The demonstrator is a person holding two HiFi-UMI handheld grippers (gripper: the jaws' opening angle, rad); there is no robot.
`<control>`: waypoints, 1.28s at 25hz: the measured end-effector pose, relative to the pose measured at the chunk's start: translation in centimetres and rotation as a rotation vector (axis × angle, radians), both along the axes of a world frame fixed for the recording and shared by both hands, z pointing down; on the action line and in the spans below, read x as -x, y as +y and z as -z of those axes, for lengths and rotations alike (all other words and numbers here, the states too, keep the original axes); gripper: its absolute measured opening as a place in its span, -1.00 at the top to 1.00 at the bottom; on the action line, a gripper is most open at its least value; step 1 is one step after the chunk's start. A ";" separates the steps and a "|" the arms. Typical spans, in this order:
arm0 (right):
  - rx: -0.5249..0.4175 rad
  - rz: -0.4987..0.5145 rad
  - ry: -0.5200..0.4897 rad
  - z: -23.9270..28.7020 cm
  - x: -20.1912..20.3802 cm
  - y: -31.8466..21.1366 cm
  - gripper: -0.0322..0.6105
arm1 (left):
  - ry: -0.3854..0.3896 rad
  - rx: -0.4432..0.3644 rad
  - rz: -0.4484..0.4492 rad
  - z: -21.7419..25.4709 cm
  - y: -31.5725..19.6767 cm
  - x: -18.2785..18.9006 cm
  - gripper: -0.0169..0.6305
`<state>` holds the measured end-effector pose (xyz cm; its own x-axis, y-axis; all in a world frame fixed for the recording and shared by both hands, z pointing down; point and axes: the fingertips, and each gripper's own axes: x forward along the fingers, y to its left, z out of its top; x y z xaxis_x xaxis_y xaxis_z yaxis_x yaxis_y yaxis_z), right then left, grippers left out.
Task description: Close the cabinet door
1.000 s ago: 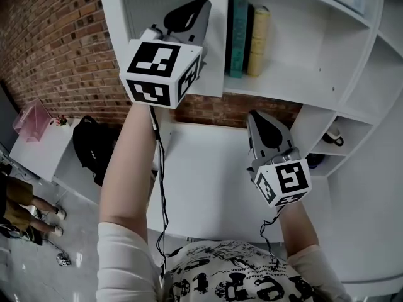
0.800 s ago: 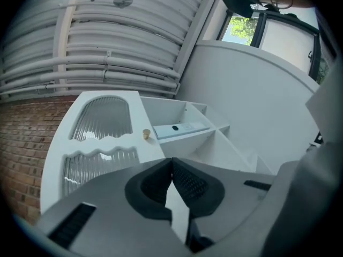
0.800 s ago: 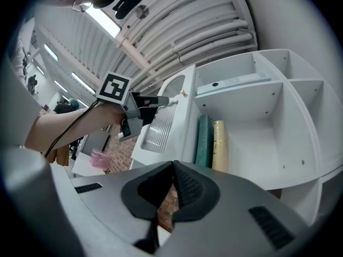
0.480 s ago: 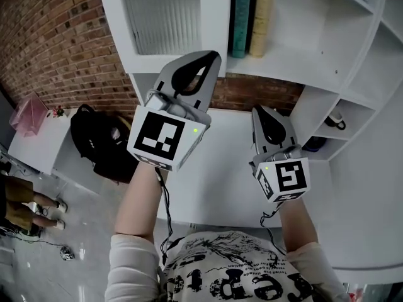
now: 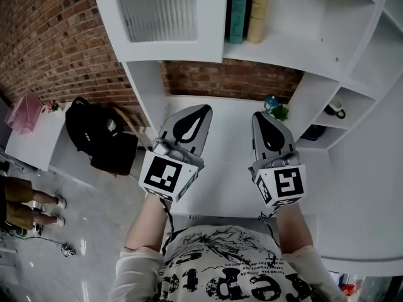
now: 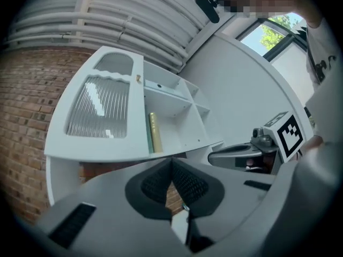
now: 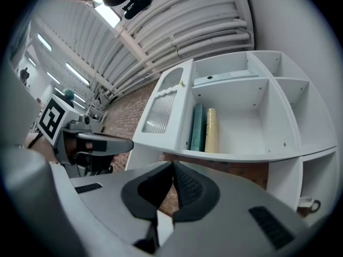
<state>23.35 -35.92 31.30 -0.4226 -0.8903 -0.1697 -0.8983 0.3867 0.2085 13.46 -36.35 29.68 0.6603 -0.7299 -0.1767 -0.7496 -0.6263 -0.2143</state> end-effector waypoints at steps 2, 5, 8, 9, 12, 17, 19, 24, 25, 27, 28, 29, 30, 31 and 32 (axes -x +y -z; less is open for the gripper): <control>0.021 0.000 0.002 -1.0 -0.1 0.2 0.85 | 0.007 0.048 0.004 -2.0 0.3 0.3 0.91; 0.068 0.010 -0.007 -2.7 -0.4 0.6 0.85 | 0.014 0.115 -0.003 -4.5 0.7 0.5 0.91; 0.092 0.014 -0.022 -4.0 -0.7 1.0 0.86 | 0.004 0.157 -0.001 -6.0 1.1 0.6 0.91; 0.088 0.012 -0.021 -4.3 -0.8 1.2 0.86 | -0.004 0.169 0.005 -6.4 1.2 0.6 0.91; 0.064 0.021 -0.006 -4.5 -0.8 1.6 0.86 | -0.002 0.194 0.020 -7.0 1.5 1.0 0.91; 0.073 0.045 -0.022 -4.4 -0.9 1.8 0.86 | 0.018 0.196 0.050 -6.8 1.4 2.0 0.91; 0.075 0.052 -0.022 -4.5 -1.0 1.7 0.86 | 0.029 0.191 0.061 -6.7 1.2 2.2 0.91; 0.081 0.073 -0.013 -4.6 -1.1 1.6 0.86 | 0.020 0.183 0.070 -6.5 1.0 2.1 0.91; 0.080 0.075 -0.010 -4.5 -1.1 1.6 0.86 | 0.022 0.183 0.070 -6.4 1.0 2.0 0.91; 0.077 0.075 -0.002 -4.4 -1.0 1.4 0.86 | 0.024 0.182 0.066 -6.2 0.9 1.7 0.91; 0.075 0.073 0.002 -4.4 -1.1 1.4 0.86 | 0.022 0.182 0.064 -6.2 0.9 1.5 0.91; 0.075 0.070 0.004 -4.5 -1.1 1.3 0.86 | 0.018 0.181 0.063 -6.2 0.8 1.3 0.91; 0.076 0.064 0.003 -4.6 -1.3 1.2 0.86 | 0.016 0.181 0.062 -6.3 0.8 1.1 0.91; 0.079 0.059 0.000 -4.7 -1.4 1.1 0.86 | 0.015 0.182 0.063 -6.3 0.8 0.9 0.91; 0.084 0.055 -0.004 -4.8 -1.5 1.1 0.86 | 0.017 0.183 0.063 -6.4 0.8 0.8 0.91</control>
